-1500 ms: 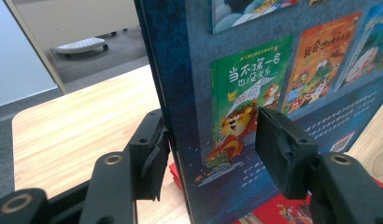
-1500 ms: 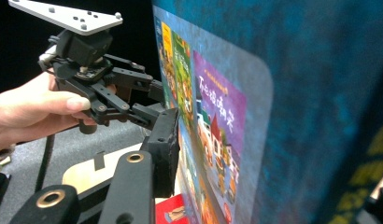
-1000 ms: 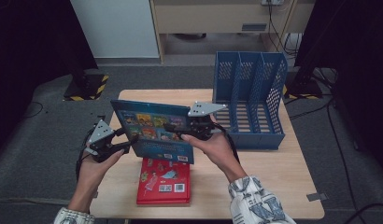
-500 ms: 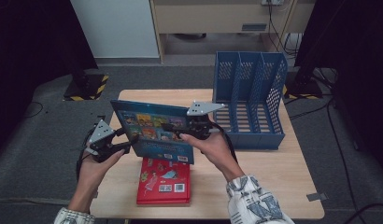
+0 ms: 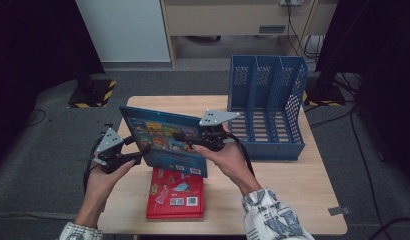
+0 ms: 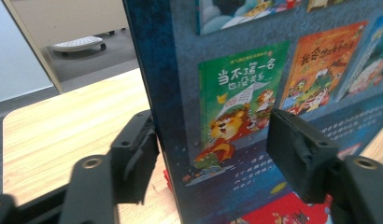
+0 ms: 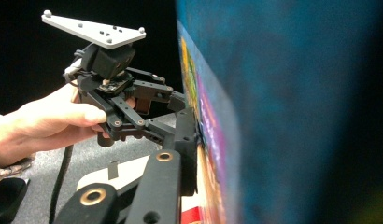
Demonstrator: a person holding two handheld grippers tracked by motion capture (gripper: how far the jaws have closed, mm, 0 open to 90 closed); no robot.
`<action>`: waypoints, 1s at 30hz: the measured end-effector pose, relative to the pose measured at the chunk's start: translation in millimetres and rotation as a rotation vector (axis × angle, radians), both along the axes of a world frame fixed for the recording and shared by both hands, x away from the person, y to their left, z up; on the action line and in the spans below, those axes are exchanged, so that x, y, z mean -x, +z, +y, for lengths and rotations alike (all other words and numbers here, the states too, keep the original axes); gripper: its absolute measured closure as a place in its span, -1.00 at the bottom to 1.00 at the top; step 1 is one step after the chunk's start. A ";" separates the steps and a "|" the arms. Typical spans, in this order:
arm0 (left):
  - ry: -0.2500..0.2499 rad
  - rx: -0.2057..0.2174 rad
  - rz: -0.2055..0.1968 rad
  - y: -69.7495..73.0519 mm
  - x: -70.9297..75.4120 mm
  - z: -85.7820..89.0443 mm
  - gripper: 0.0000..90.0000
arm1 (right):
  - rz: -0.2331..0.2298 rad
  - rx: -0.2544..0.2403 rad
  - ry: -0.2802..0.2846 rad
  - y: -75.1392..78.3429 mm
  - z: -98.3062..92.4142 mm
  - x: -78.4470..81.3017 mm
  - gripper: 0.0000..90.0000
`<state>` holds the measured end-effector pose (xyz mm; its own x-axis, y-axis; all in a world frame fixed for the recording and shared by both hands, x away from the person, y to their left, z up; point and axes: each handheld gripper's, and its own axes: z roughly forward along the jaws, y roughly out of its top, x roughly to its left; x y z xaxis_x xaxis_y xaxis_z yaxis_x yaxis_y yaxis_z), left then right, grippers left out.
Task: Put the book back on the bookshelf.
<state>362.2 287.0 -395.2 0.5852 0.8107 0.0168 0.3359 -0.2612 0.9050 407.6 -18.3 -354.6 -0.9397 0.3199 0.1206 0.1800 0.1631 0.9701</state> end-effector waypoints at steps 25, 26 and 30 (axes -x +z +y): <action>0.133 -0.019 0.059 -51.0 7.5 28.0 -0.57 | -0.019 -0.009 -0.055 -1.8 -1.8 4.0 0.84; 0.134 -0.018 0.064 -52.9 7.2 28.3 -0.57 | -0.021 -0.014 -0.057 -2.5 -2.3 4.3 0.84; 0.135 -0.020 0.073 -55.9 6.1 29.5 -0.57 | -0.018 -0.028 -0.075 -3.9 -3.6 5.4 0.84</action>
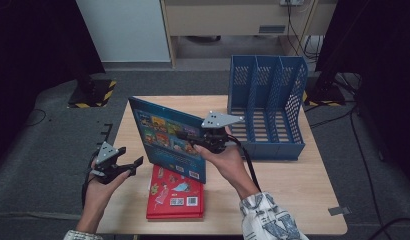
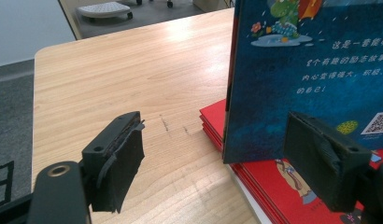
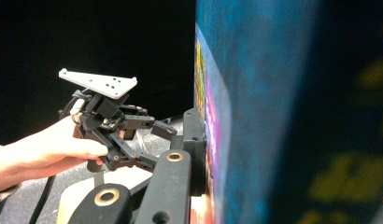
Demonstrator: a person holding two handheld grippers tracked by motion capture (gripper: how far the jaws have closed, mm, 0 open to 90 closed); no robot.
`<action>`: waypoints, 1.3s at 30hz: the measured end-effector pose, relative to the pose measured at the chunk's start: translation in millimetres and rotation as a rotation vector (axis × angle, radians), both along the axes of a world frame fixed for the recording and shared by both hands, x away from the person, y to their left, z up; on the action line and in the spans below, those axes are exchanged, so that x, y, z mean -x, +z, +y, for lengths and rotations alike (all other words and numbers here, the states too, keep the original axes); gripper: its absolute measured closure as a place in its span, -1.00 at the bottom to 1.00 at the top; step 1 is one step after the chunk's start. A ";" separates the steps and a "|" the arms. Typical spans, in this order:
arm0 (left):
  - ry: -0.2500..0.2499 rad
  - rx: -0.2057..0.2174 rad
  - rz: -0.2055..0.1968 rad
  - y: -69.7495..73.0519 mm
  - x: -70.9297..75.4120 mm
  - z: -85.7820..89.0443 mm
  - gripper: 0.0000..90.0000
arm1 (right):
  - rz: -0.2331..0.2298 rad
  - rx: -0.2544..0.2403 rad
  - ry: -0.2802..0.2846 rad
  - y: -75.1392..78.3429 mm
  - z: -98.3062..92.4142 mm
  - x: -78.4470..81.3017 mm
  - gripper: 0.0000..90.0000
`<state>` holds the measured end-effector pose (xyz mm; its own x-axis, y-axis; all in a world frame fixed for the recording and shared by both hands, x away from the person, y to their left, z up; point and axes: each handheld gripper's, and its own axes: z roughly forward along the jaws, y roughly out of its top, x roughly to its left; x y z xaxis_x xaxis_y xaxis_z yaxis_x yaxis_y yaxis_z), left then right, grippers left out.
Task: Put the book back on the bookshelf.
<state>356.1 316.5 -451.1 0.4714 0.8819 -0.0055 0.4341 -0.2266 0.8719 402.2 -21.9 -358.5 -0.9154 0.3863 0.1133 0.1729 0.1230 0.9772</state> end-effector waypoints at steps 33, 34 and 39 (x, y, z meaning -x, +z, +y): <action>0.047 0.001 0.044 -16.0 -1.9 18.0 -0.56 | -0.004 -0.025 -0.087 6.6 -16.5 -1.5 0.86; 0.047 0.001 0.044 -16.0 -1.9 18.0 -0.56 | -0.004 -0.025 -0.087 6.6 -16.5 -1.5 0.86; 0.050 0.003 0.046 -17.1 -2.1 19.1 -0.56 | -0.001 -0.031 -0.101 7.4 -19.8 -3.2 0.85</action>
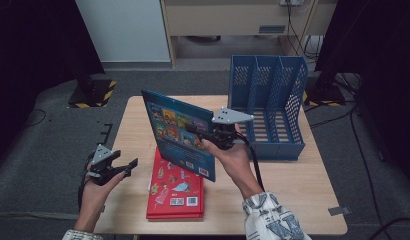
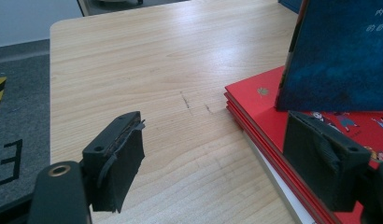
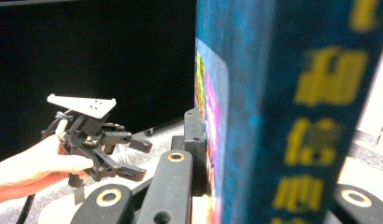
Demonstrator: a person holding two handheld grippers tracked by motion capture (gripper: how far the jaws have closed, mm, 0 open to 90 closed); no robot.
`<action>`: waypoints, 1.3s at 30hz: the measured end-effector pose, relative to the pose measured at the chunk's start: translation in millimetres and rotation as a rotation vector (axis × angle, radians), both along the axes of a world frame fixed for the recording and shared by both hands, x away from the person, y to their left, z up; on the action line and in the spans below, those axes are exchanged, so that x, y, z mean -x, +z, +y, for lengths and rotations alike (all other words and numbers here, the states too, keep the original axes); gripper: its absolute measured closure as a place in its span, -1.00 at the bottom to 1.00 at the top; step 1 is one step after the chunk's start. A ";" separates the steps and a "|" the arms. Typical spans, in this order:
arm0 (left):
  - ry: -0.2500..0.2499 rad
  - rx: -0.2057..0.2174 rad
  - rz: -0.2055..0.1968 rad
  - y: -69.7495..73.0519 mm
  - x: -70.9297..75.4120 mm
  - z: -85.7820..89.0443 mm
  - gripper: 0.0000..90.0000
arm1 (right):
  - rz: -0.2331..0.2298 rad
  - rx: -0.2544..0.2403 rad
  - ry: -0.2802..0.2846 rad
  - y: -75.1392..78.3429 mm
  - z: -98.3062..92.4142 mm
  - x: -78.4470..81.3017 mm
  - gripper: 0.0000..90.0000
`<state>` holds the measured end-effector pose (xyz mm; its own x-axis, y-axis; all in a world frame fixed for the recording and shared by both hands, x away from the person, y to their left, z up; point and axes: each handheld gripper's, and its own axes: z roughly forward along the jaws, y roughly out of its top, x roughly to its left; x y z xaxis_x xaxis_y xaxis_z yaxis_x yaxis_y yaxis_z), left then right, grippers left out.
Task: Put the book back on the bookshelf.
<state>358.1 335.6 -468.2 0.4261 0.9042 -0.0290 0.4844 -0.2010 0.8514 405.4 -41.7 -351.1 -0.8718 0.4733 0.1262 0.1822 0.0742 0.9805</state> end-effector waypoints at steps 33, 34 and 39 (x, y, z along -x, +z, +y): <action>0.021 -0.100 0.109 -21.7 -5.9 -0.9 -0.78 | -0.005 -0.035 -0.156 23.8 -45.2 3.9 0.85; 0.022 -0.103 0.111 -23.0 -6.1 -0.7 -0.78 | -0.005 -0.035 -0.156 23.8 -45.2 3.9 0.85; 0.029 -0.114 0.123 -26.4 -7.0 1.0 -0.78 | -0.003 -0.040 -0.206 29.7 -55.9 5.3 0.86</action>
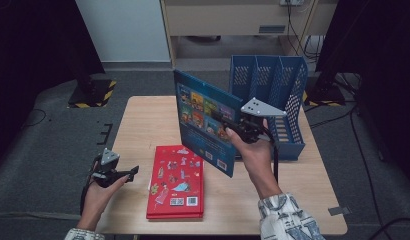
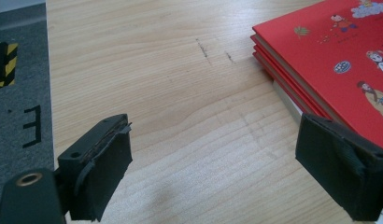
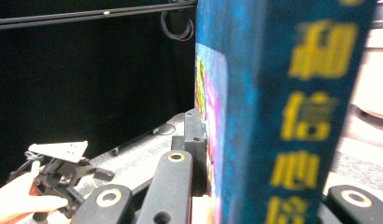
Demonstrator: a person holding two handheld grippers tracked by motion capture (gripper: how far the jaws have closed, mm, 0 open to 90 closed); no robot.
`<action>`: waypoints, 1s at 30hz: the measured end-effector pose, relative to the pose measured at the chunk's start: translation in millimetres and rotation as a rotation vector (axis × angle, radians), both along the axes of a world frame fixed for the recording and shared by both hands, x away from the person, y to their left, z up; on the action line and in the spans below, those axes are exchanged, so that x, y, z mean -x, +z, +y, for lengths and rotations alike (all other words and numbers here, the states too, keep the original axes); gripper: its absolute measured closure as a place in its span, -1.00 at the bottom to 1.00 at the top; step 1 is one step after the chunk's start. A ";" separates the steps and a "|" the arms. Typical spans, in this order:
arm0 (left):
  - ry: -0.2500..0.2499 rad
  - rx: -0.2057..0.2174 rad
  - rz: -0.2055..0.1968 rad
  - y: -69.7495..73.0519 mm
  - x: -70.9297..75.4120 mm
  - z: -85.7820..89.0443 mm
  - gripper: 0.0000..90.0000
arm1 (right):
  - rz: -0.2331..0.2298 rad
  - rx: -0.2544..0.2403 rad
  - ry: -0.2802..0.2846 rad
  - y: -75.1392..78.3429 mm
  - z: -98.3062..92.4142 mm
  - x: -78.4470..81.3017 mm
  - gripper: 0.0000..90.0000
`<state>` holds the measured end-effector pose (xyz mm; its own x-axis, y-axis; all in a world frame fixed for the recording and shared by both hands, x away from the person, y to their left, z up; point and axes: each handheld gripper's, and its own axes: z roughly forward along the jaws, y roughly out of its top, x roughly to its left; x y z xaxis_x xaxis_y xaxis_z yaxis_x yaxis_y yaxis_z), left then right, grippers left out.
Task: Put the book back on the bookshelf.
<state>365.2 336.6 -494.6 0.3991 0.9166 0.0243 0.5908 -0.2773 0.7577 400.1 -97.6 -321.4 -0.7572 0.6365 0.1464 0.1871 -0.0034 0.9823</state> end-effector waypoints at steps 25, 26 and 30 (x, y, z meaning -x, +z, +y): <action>0.000 -0.019 0.007 -1.9 0.3 -1.2 -0.79 | -0.013 -0.027 -0.110 22.5 -33.5 12.5 0.85; 0.000 -0.019 0.006 -1.8 0.4 -1.2 -0.79 | -0.013 -0.027 -0.110 22.5 -33.5 12.5 0.85; 0.002 -0.020 0.006 -1.6 0.6 -1.2 -0.78 | -0.014 -0.032 -0.125 23.7 -37.8 12.4 0.85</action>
